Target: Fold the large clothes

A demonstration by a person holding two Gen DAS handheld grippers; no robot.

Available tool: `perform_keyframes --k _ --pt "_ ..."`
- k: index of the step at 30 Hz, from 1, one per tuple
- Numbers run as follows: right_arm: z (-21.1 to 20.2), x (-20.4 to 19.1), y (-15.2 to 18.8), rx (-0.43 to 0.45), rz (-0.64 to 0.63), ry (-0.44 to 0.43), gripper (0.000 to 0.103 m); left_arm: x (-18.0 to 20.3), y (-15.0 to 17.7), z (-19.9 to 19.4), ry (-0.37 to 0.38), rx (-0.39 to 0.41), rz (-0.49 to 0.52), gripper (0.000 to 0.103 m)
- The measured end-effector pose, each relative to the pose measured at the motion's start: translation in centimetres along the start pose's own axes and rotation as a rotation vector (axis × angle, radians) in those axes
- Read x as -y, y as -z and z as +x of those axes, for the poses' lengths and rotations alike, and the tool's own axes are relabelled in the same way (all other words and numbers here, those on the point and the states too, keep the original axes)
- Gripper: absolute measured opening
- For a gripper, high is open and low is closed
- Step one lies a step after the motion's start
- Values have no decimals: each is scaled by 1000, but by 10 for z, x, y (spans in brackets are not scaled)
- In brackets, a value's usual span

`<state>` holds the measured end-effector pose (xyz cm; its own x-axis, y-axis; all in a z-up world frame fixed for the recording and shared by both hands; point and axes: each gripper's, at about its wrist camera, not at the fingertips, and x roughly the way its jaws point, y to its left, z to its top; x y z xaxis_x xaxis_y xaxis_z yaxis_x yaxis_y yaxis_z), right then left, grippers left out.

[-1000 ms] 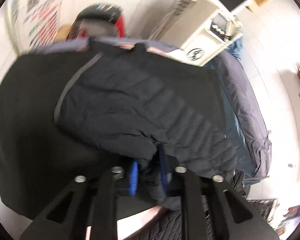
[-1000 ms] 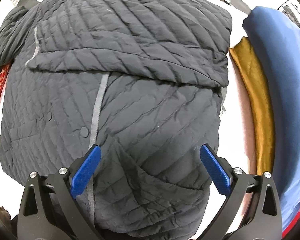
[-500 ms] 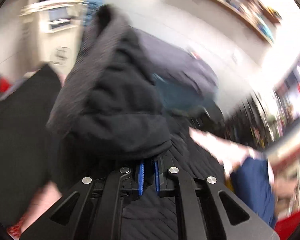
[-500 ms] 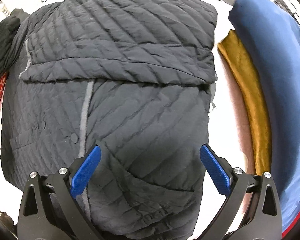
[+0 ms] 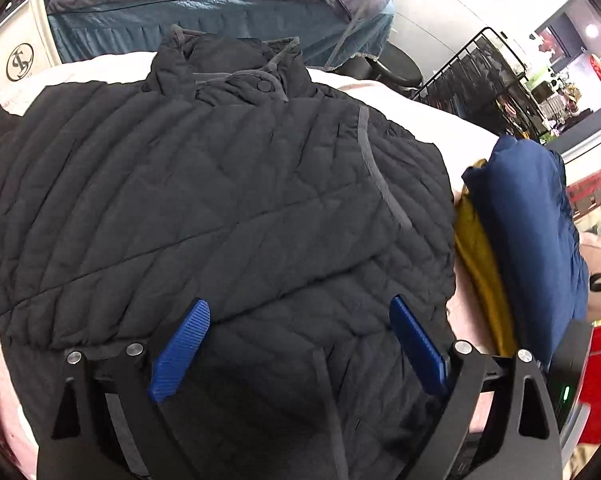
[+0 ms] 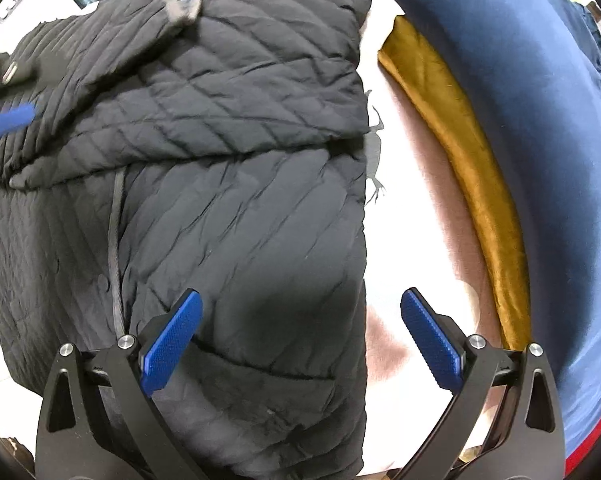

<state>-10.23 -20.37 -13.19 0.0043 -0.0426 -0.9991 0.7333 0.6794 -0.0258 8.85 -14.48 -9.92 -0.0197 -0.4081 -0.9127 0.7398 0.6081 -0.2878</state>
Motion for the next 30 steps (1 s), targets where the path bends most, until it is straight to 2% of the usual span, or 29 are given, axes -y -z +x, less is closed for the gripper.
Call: perform_keyframes --k 3,6,10,12,15,17,20,22,24,30 --pt "-3 3 -20 14 -1 -6 98 -16 11 -16 -65 34 12 95" --pt "-12 -3 -42 46 -38 -31 98 -37 11 -24 -189 55 14 95" --pt "-24 -20 -76 102 -98 -54 98 -83 8 -31 -335 53 -47 95" --pt "-28 -30 -92 129 -128 -56 98 -104 4 -30 -374 49 -97 95" --pt "-31 -47 -115 167 -166 -69 98 -125 -3 -29 -393 30 -136 95" --pt "-24 -56 -128 162 -183 -81 98 -132 -10 -16 -421 -16 -124 95" --pt "13 -85 -141 61 -155 -25 98 -134 -17 3 -455 -56 -108 97" --pt "48 -80 -147 -47 -123 16 98 -137 -19 14 -460 -76 -113 97" --pt "61 -77 -154 -58 -105 -19 98 -141 -21 26 -455 -97 -118 98" --pt "69 -76 -164 -76 -123 -19 98 -153 -24 36 -451 -104 -127 98"
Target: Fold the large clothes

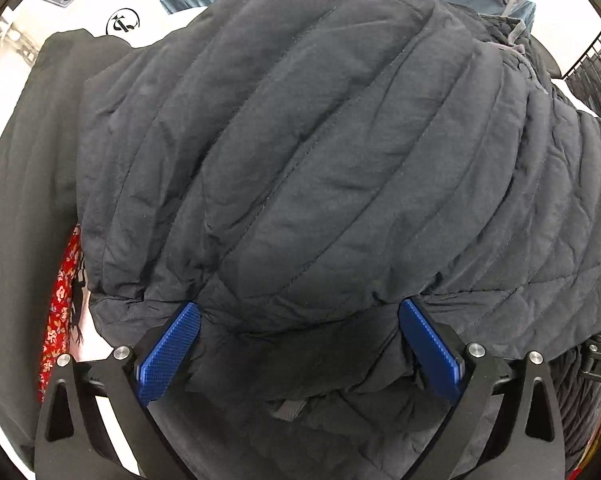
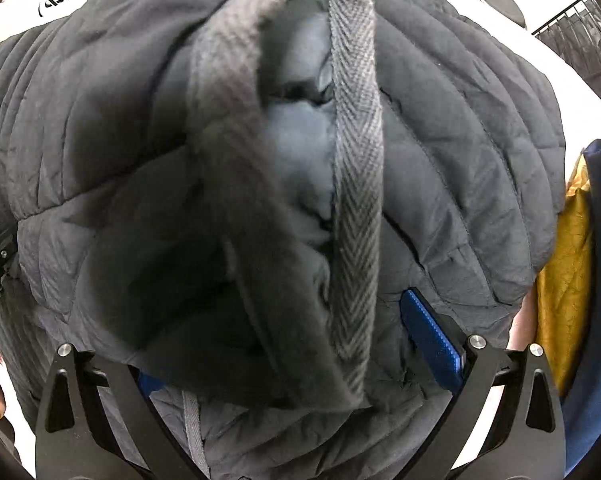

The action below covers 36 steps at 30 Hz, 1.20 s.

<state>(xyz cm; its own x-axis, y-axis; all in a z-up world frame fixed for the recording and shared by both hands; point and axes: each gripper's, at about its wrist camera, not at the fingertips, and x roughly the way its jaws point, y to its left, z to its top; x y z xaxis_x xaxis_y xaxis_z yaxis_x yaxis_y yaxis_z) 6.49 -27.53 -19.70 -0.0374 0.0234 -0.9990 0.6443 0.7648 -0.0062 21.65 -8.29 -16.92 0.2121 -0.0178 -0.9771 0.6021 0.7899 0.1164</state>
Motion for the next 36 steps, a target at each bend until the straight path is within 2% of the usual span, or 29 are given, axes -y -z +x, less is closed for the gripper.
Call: perform_keyframes --k 4,8,11,15,19,25,27,29,36 --pt "-5 10 3 15 -4 -13 98 0 -2 1 -7 8 1 98" --pt "-27 18 17 56 36 -25 98 -2 1 -11 21 33 -9 97" --pt "-40 26 34 88 55 -71 98 -6 22 -30 64 80 -27 97" --pt "-53 35 65 132 -2 -63 98 -18 49 -48 131 103 -46 97" --pt "-49 60 110 102 2 -87 98 -32 82 -58 172 79 -60 97" --pt "-42 95 158 46 71 -123 98 -65 126 -57 158 40 -125 97" --pt "-41 102 177 39 71 -119 98 -75 135 -58 157 28 -143 97" --pt "-38 117 182 32 82 -135 98 -85 146 -59 161 19 -158 97" --pt "-28 161 241 10 174 -197 98 -117 170 -65 131 24 -141 97"
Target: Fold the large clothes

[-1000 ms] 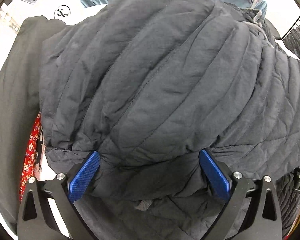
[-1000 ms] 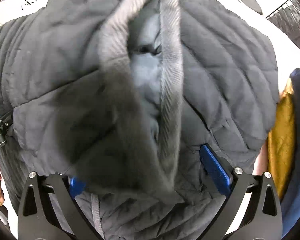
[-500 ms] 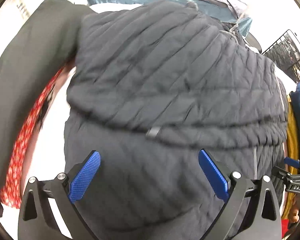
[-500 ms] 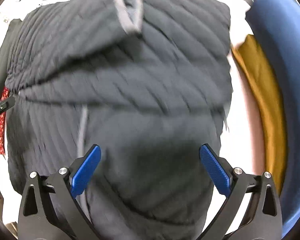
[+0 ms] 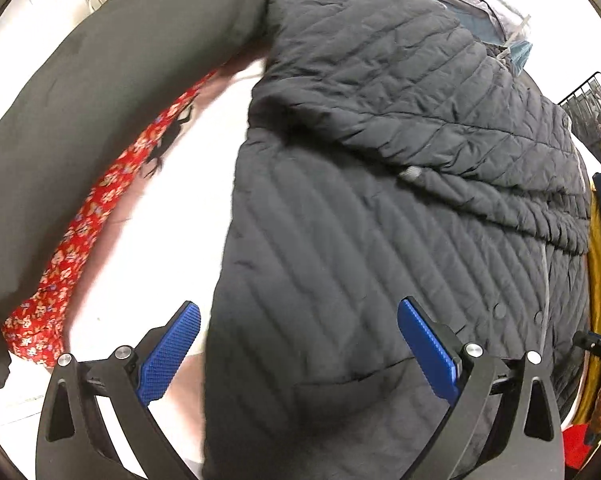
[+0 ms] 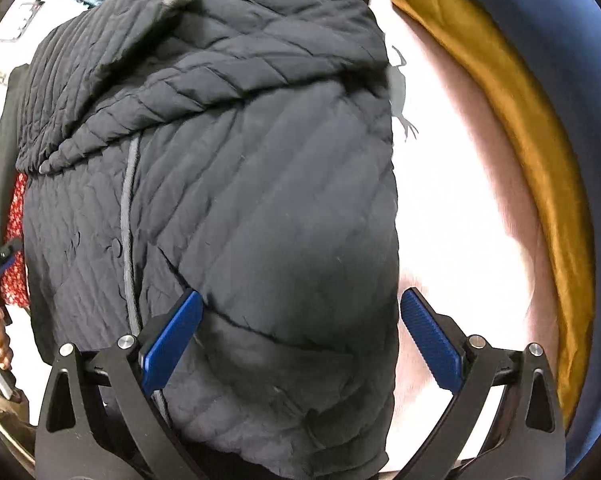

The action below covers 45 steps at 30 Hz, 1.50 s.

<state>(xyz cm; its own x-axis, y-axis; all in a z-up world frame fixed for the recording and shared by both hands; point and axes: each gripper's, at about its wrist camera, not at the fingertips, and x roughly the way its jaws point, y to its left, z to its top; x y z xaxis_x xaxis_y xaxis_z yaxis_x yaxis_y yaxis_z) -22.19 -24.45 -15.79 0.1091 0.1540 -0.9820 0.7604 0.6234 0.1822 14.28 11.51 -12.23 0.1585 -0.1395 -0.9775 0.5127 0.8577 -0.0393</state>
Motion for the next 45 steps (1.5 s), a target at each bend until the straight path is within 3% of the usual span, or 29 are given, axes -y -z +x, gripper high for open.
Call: perform_keyframes --k 4,10,14,21,26,30,34,37,43,44,45 --pt "-1 38 14 -11 32 -17 98 -31 10 3 -8 -18 -25 97" --pt "13 92 56 -26 118 -114 98 -78 38 13 88 -67 -96 97" --pt "22 117 76 -51 170 -168 98 -85 63 28 136 -117 -101 97" --pt "21 118 92 -97 80 -188 98 -74 94 38 281 -176 -34 97" --pt "3 109 102 -69 11 -195 98 -74 106 35 311 -187 27 94" --pt "1 118 116 -61 59 -204 98 -76 104 30 328 -192 47 83" --pt "-9 153 121 -71 107 -210 98 -95 103 26 377 -196 25 82" --pt "-9 162 124 -94 113 -232 98 -105 99 25 374 -194 29 82" --pt "3 130 137 -145 -8 -265 82 -83 100 31 394 -223 74 57" --pt "3 125 139 -144 -16 -261 74 -86 102 30 392 -227 74 48" --pt "3 124 140 -140 -21 -254 59 -88 103 31 388 -227 73 37"
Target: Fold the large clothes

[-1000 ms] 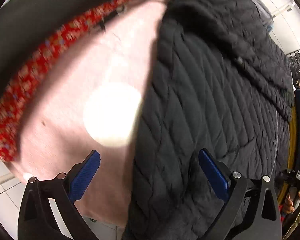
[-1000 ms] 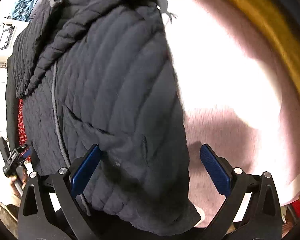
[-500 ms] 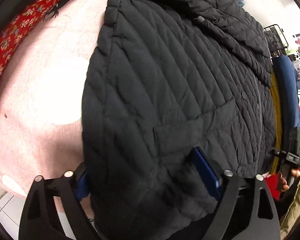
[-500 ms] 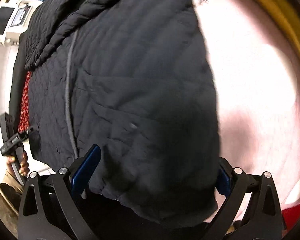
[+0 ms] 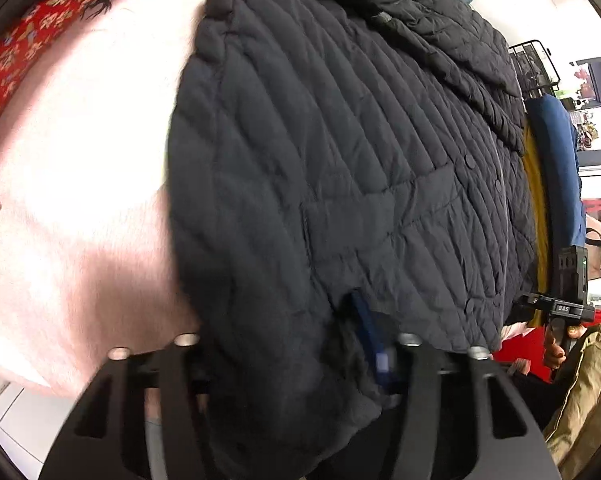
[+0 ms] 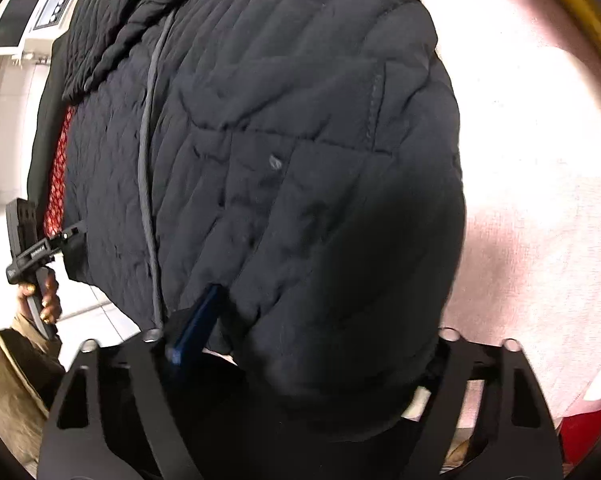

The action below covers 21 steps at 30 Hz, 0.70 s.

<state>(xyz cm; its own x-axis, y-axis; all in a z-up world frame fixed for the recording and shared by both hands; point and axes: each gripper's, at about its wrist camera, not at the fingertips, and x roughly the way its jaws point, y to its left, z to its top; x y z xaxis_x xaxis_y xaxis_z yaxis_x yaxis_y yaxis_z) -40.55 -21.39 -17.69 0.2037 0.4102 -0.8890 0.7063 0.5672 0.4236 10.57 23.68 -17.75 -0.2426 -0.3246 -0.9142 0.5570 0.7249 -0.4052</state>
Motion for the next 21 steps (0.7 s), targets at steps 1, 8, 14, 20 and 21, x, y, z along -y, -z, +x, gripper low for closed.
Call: perform_keyframes --k 1,8,14,20,21 --pt "-3 4 3 1 2 1 50 -1 2 -1 7 1 -7 34" --pt "-29 14 16 -12 -61 -72 17 18 9 -13 -2 9 46 10" --pt "-28 0 34 -63 -87 -123 15 17 40 -26 44 -62 106 9" --pt "-25 18 54 -106 -33 -146 14 12 58 -9 41 -127 44 9" --pt "-27 17 49 -102 -35 -144 13 15 54 -10 33 -125 46 9"
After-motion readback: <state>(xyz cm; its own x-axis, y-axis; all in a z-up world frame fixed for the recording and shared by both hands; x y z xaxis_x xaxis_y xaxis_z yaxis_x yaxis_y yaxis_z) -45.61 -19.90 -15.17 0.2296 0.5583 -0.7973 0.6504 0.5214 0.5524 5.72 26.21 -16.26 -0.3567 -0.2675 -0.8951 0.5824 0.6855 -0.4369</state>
